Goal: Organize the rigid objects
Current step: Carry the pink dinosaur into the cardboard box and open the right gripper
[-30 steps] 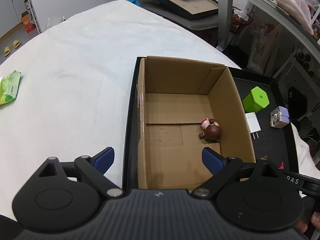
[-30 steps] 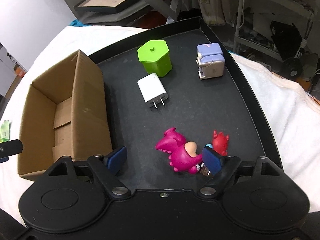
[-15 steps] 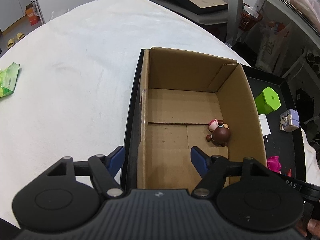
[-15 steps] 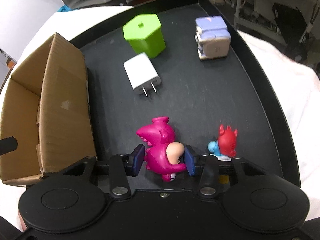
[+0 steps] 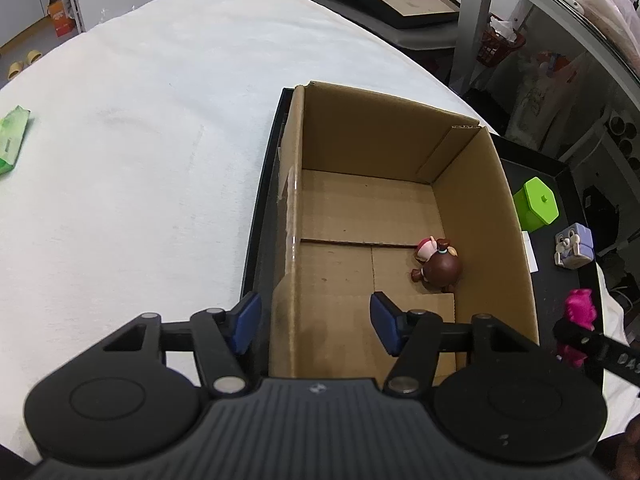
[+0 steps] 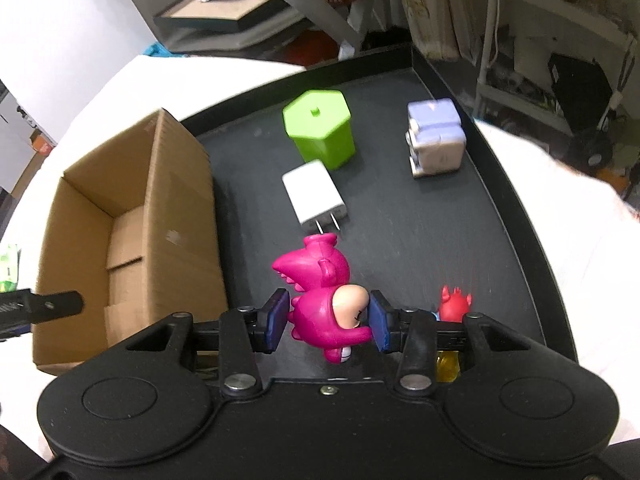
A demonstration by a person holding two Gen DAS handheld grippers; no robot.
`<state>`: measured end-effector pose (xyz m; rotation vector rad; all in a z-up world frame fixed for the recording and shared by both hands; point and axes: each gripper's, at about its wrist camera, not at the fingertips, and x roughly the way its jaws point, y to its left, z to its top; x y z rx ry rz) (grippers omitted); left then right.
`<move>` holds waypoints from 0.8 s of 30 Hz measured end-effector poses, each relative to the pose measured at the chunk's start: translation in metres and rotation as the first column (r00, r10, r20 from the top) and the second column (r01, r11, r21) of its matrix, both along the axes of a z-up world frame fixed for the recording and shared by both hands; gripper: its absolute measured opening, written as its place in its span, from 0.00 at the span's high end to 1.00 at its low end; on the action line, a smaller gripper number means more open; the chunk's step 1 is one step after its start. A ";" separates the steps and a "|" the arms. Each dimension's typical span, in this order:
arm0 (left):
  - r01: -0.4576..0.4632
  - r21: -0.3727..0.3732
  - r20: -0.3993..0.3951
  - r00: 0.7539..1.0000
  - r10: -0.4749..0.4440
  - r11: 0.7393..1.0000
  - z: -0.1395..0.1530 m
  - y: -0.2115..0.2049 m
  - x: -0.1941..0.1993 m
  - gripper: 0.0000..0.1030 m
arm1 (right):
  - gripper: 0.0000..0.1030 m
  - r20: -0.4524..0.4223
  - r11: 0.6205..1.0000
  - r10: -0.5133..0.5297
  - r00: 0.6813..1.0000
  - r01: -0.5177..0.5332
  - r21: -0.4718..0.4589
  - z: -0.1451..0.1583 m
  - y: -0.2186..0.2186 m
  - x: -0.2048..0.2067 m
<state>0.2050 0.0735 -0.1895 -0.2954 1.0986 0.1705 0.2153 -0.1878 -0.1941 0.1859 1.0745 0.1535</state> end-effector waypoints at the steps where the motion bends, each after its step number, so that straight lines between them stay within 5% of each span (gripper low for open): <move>1: -0.001 -0.004 0.002 1.000 0.001 1.000 -0.001 0.000 0.000 0.44 | 0.59 0.010 1.000 0.001 1.000 -0.001 -0.001 0.005 0.001 -0.001; 12: 0.003 -0.051 0.042 0.999 -0.001 0.999 -0.006 0.009 0.000 0.52 | 0.59 0.105 0.999 0.034 0.994 -0.034 -0.003 0.052 0.027 0.004; 24: -0.060 -0.126 0.039 0.997 0.065 0.990 -0.023 0.035 0.001 0.80 | 0.59 0.179 0.992 0.129 0.975 -0.126 -0.026 0.088 0.090 0.008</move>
